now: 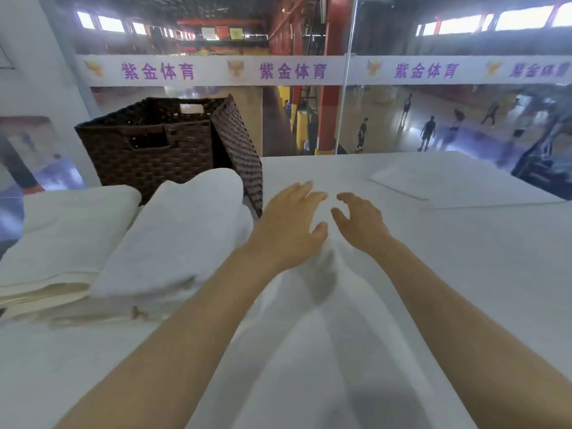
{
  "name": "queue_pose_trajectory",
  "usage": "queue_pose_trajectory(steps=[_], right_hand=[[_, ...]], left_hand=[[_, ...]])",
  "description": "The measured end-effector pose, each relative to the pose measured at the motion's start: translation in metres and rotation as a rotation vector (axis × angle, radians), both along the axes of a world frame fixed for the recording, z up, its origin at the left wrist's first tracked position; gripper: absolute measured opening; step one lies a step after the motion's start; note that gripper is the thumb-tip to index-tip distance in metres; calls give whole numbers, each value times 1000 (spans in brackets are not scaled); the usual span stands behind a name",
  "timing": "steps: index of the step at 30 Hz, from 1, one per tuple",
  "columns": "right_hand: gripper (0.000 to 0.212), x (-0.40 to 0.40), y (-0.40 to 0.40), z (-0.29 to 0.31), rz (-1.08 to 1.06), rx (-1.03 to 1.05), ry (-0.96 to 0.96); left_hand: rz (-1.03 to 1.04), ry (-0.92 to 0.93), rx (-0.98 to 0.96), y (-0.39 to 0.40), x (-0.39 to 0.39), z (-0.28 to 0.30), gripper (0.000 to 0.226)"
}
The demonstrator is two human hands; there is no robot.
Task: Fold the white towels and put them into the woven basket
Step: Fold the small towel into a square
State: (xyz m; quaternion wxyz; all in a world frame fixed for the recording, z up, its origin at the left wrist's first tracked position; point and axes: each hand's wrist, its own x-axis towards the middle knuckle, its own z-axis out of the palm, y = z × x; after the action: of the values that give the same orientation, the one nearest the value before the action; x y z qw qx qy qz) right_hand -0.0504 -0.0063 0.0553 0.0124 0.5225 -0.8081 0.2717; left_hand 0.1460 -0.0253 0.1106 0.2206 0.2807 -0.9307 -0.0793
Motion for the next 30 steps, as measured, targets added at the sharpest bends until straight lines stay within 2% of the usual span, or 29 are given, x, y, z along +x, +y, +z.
queue_pose_trajectory(steps=[5,9,13,17,25,30], right_hand=[[47,-98,17,-50,-154,184,-102],[50,-164,25,-76,-218,190,-92],[54,-222,23,-91,-290,196,-50],[54,-269,11,-98,-371,165,11],[59,-316,-50,-97,-448,219,121],[74,-337,-77,-101,-390,369,107]], left_hand=[[-25,-224,182,4,-69,-76,57],[29,-318,230,4,-96,-130,57],[103,-282,160,3,-105,-159,57],[101,-229,154,3,-113,-164,70],[141,-140,147,1,-118,-169,59],[164,-142,135,1,-119,-173,57]])
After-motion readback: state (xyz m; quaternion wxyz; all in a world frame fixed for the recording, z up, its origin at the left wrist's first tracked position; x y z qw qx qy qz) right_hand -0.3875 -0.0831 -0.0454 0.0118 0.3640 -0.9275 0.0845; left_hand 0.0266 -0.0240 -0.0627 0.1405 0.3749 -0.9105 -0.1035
